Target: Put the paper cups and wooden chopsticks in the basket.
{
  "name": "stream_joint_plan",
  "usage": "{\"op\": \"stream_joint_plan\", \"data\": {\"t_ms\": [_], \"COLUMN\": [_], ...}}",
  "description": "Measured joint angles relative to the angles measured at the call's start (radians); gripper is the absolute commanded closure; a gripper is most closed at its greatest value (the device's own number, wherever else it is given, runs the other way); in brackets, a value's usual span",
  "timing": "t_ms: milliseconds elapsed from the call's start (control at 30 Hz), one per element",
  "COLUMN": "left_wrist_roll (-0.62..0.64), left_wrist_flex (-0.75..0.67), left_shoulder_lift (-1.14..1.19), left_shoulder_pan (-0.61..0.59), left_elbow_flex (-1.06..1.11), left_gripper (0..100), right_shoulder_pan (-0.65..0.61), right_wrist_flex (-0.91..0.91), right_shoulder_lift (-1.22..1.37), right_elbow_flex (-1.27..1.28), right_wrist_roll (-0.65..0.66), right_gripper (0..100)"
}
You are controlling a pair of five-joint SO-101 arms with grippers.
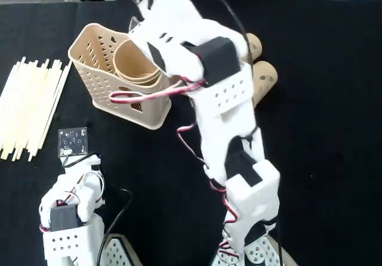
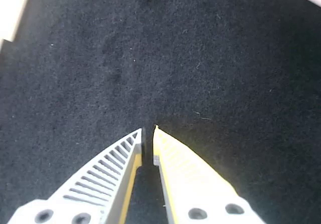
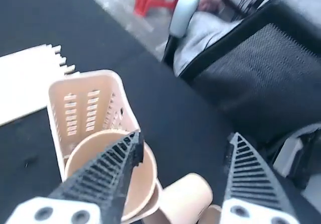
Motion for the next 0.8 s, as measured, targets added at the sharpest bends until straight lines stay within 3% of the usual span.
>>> {"op": "stream_joint_plan", "data": {"t_ms": [100,267,400,667,800], "left_wrist_roll": [0.000,0.000,0.000,0.000,0.000], "left_wrist_flex": [0.000,0.000,0.000,0.000,0.000], "left_shoulder_lift": [0.000,0.000,0.000,0.000,0.000], "left_shoulder_pan": [0.000,0.000,0.000,0.000,0.000], "left_elbow_flex": [0.000,0.000,0.000,0.000,0.000], "left_gripper": [95,95,95,95,95], "right_shoulder_pan": [0.018,0.149,0.284,0.411,0.505], "right_wrist_flex": [0.084,0.189,0.190,0.161,0.023], "right_shoulder_lift": [-0.080,-0.207,-0.368,-0.845,-0.996], "right_elbow_flex": [-0.052,0.026,0.364,1.206,1.519], "right_wrist_roll": [0.060,0.310,0.491,0.827,0.890], "right_gripper": [73.7,73.7,73.7,73.4,73.4]}}
